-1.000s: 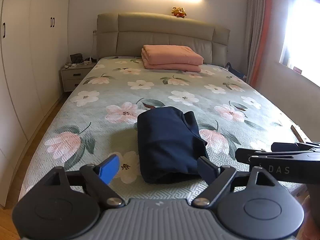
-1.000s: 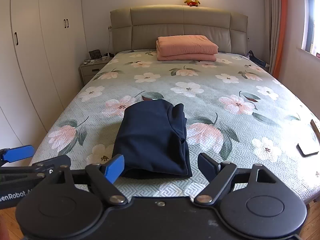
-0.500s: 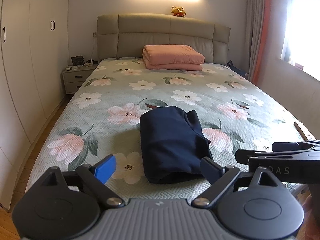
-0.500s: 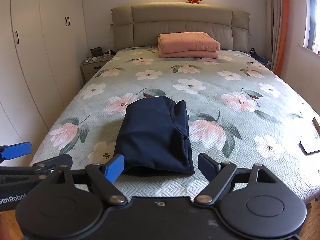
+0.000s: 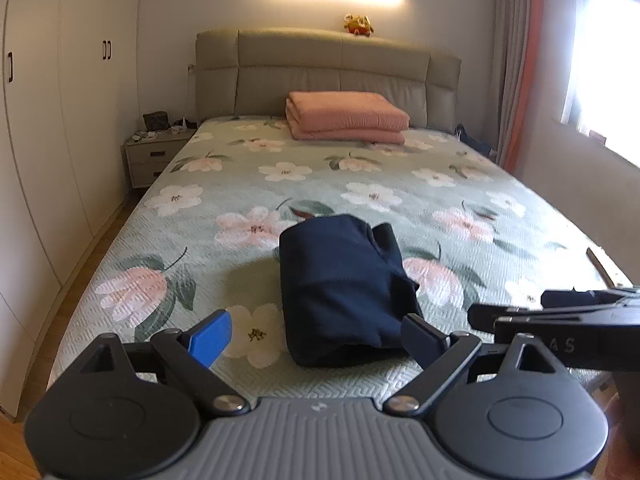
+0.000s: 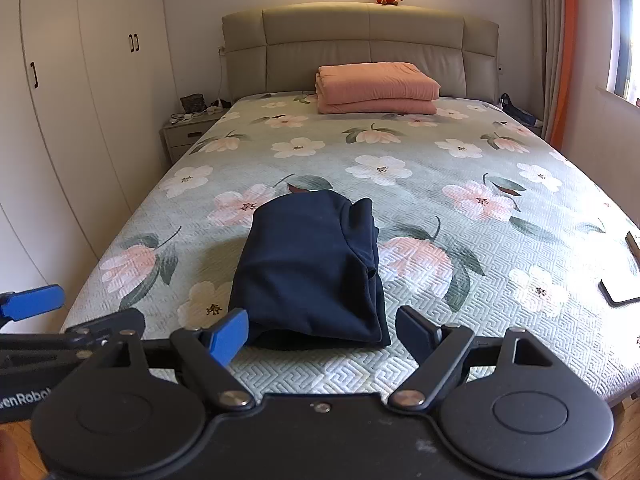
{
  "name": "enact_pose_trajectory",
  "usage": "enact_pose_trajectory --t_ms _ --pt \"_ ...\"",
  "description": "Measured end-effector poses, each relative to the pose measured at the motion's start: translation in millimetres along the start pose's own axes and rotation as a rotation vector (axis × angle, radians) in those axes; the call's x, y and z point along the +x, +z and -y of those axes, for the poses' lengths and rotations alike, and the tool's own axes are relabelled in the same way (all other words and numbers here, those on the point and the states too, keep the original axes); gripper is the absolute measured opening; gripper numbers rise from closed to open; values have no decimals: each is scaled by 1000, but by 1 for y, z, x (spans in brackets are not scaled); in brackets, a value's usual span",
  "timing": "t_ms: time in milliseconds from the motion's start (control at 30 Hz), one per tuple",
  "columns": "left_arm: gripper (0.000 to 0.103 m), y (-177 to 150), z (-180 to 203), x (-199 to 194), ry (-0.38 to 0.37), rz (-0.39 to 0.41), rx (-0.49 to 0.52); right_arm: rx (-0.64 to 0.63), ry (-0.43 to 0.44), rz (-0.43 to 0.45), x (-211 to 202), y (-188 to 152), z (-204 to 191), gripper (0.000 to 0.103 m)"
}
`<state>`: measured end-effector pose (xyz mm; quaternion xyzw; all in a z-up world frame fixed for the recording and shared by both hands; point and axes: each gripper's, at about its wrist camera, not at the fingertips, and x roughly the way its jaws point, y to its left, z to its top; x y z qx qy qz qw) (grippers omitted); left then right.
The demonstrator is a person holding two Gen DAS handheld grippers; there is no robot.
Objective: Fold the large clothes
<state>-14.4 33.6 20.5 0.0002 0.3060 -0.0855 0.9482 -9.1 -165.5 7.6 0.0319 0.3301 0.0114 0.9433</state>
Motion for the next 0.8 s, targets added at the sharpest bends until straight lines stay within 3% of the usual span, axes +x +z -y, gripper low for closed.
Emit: enact_pose_trajectory --t_ms 333,667,800 --pt "93 0 -3 1 42 15 32 2 5 -9 2 -3 0 96" --pt "93 -2 -10 6 36 7 -3 12 7 -19 4 -6 5 96" --pt "94 -3 -13 10 67 -21 -24 17 6 -23 6 -6 6 96"
